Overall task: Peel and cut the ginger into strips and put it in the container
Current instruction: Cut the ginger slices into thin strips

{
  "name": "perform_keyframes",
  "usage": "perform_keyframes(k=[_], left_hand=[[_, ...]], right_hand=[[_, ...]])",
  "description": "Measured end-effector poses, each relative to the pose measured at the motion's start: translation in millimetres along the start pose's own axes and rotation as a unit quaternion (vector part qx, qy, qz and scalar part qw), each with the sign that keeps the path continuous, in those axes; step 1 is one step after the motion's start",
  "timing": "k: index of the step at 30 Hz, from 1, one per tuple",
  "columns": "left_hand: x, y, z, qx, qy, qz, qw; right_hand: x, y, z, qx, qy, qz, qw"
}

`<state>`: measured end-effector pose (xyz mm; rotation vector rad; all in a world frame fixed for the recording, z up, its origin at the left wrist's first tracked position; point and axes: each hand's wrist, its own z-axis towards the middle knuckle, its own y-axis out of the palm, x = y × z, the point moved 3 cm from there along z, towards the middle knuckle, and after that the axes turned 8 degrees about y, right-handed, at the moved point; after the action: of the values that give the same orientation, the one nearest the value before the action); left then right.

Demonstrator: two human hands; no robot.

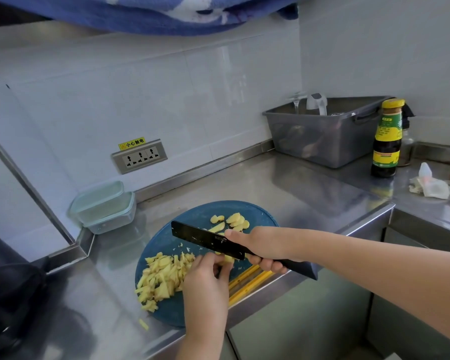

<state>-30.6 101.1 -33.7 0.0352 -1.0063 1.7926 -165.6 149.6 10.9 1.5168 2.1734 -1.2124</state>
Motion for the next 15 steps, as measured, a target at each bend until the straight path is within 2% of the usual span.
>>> perform_keyframes(k=[7,15], left_hand=[[-2,3,0,-0.011,0.022,0.014,1.0],[1,4,1,-0.01,0.048,0.043,0.998]], right_hand=[[2,0,1,-0.024,0.017,0.008,1.0],[-22,-3,5,-0.031,0.092,-0.108,0.989]])
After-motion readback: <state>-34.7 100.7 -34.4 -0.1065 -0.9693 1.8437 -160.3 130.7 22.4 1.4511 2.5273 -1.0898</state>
